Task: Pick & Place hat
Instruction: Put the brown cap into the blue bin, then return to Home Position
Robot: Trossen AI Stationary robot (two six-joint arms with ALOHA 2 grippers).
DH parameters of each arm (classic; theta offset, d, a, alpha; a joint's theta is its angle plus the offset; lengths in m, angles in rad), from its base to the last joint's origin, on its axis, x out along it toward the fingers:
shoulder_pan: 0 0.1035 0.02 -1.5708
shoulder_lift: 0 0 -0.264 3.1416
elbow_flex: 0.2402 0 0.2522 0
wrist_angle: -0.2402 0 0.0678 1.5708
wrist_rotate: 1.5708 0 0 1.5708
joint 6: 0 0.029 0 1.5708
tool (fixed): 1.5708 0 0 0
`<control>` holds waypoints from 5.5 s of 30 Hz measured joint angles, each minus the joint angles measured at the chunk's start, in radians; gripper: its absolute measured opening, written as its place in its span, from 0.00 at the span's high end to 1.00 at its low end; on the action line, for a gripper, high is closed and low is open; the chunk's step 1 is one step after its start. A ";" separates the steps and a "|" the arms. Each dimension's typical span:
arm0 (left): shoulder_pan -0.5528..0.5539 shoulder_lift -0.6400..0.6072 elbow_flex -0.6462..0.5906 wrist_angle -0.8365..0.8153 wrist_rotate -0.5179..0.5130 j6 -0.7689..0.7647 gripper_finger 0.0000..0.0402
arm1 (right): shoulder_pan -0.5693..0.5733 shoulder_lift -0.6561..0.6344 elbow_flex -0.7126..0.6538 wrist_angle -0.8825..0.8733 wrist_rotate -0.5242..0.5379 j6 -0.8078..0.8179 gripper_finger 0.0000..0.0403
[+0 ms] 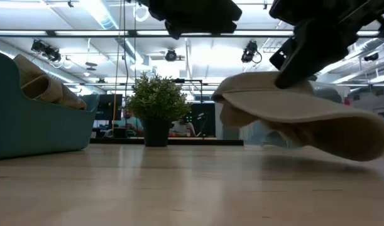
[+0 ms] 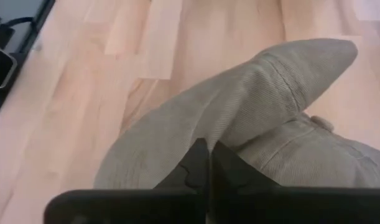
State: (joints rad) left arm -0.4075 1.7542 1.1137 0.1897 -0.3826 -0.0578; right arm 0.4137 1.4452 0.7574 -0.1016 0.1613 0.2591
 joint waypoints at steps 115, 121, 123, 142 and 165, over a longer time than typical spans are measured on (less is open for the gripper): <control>-0.153 -0.694 -0.256 -1.345 0.342 -0.869 0.79 | 0.026 -0.002 0.002 0.130 0.118 -0.225 0.50; -0.150 -0.694 -0.248 -1.335 0.342 -0.953 0.65 | 0.026 -0.002 0.002 0.130 0.118 -0.242 0.50; -0.150 -0.694 -0.220 -1.334 0.342 -0.948 0.61 | 0.026 -0.002 0.002 0.130 0.118 -0.251 0.50; -0.119 -0.684 -0.055 -1.375 -0.056 -0.854 0.89 | 0.026 -0.001 0.002 0.130 0.118 -0.241 0.50; -0.118 -0.668 -0.020 -1.364 -0.312 -0.825 0.98 | 0.032 -0.232 0.002 0.091 0.214 -0.220 0.50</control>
State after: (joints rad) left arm -0.5259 1.0863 1.0941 -1.1747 -0.6948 -0.8826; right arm 0.4458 1.2131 0.7589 -0.0104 0.3748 0.0391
